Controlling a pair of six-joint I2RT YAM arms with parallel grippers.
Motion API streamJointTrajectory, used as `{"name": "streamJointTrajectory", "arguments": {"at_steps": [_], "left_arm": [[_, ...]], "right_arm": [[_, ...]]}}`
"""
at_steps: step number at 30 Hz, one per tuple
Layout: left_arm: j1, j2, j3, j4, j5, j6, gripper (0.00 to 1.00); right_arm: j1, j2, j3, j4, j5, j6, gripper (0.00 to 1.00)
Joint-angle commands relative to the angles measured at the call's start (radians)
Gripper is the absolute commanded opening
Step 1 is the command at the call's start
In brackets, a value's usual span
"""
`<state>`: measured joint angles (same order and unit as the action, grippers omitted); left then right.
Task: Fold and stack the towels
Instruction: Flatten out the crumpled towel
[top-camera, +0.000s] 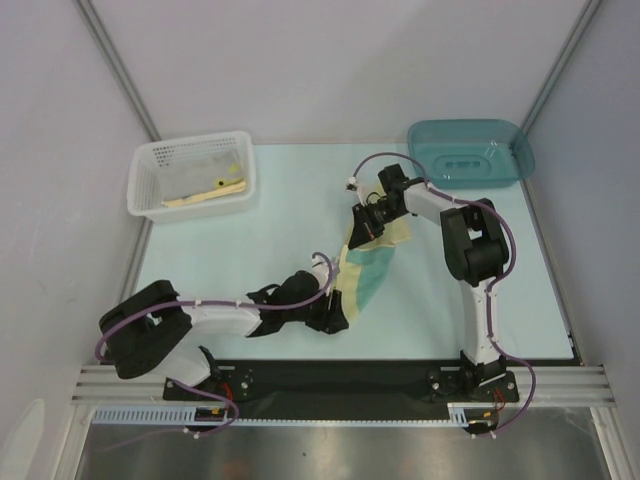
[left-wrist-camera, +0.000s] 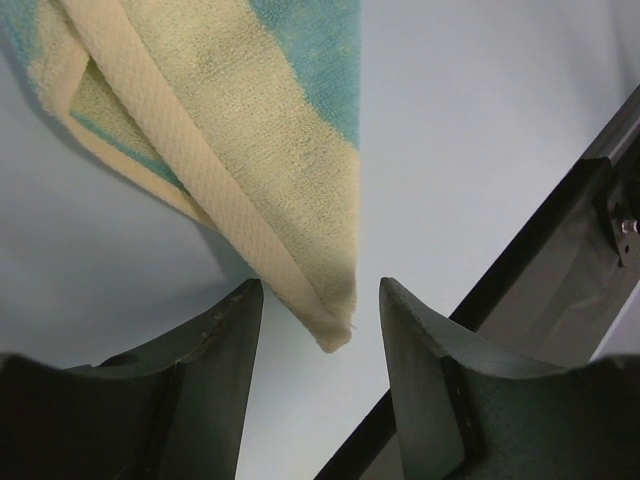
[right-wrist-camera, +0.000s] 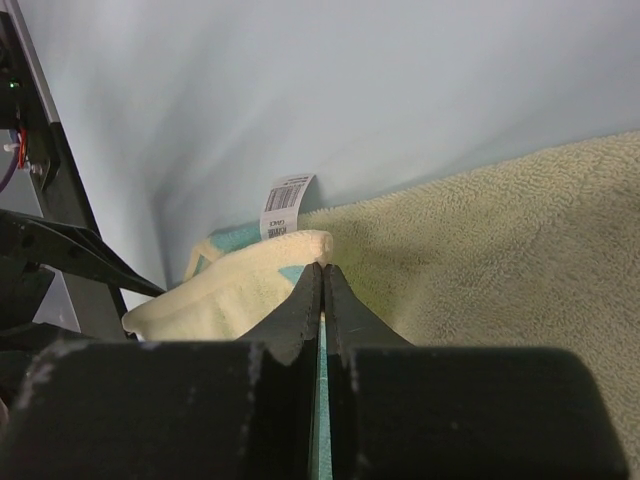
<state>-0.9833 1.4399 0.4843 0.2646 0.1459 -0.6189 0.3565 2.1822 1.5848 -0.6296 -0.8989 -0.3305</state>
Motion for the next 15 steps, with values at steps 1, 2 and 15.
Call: {"name": "streamJointTrajectory", "arguments": {"at_steps": [1,2,15], "left_arm": [[-0.006,0.002,0.045,-0.044,-0.035,0.021,0.56],[-0.006,0.008,0.048,-0.045,-0.034,0.013,0.54],[0.0,-0.059,0.268,-0.393,-0.118,0.177,0.0]], "right_arm": [[-0.007,-0.045,0.0,0.016,-0.021,0.007,0.0],[-0.007,-0.044,0.0,0.019,-0.023,0.008,0.0],[-0.008,-0.234,-0.039,0.181,0.133,0.247,0.0]]}}
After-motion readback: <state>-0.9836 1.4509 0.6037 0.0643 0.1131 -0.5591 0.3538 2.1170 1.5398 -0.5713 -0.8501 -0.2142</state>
